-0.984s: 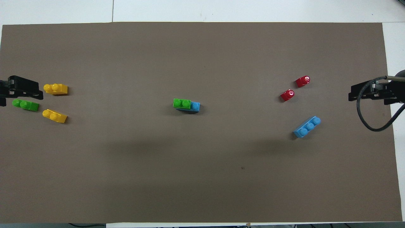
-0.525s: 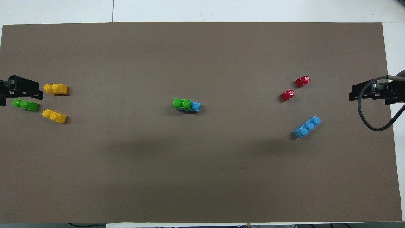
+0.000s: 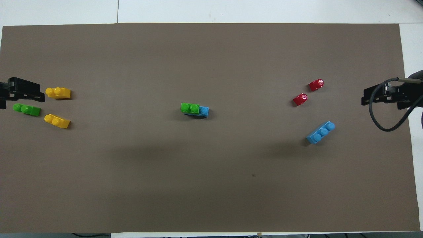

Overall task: Remove green block with left arm and hold with right
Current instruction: 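Move the left gripper and the right gripper toward the green-blue brick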

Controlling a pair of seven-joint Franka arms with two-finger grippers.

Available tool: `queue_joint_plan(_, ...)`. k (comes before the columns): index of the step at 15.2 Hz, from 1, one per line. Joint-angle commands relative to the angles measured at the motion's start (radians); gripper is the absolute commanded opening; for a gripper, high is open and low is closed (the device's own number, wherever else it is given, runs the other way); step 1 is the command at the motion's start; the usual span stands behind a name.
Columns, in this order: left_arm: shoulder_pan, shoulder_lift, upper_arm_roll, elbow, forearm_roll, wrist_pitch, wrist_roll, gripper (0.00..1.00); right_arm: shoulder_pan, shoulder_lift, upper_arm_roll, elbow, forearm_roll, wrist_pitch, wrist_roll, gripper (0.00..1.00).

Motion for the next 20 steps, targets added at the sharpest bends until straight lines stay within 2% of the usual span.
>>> queue_joint_plan(1,-0.002,-0.055,-0.001,-0.094,-0.013,0.013,-0.007,1.0,0.005,0.018,0.007,0.017,-0.005,-0.026,0.123,1.0)
queue_joint_plan(3,-0.019,-0.087,-0.002,-0.162,-0.013,0.032,-0.02,1.0,0.005,0.029,0.01,0.02,0.009,-0.04,0.273,1.0)
queue_joint_plan(6,-0.042,-0.1,-0.002,-0.197,-0.013,0.044,-0.1,1.0,0.006,0.043,0.014,0.021,0.016,-0.042,0.457,1.0)
queue_joint_plan(8,-0.062,-0.121,-0.002,-0.248,-0.013,0.094,-0.146,1.0,0.011,0.063,0.017,0.02,0.068,-0.039,0.736,1.0)
queue_joint_plan(10,-0.089,-0.146,-0.004,-0.3,-0.013,0.131,-0.233,1.0,0.02,0.087,0.019,0.023,0.186,-0.019,1.073,1.0)
queue_joint_plan(12,-0.124,-0.164,-0.004,-0.332,-0.013,0.135,-0.347,1.0,0.06,0.109,0.02,0.023,0.225,0.065,1.285,1.0)
queue_joint_plan(16,-0.203,-0.187,-0.004,-0.389,-0.013,0.194,-0.742,1.0,0.114,0.121,0.027,0.041,0.253,0.099,1.383,1.0)
queue_joint_plan(18,-0.227,-0.195,-0.006,-0.417,-0.013,0.271,-0.979,1.0,0.112,0.153,0.027,0.059,0.286,0.101,1.398,1.0)
queue_joint_plan(20,-0.264,-0.195,-0.006,-0.438,-0.013,0.325,-1.127,1.0,0.114,0.194,0.027,0.059,0.364,0.148,1.374,1.0)
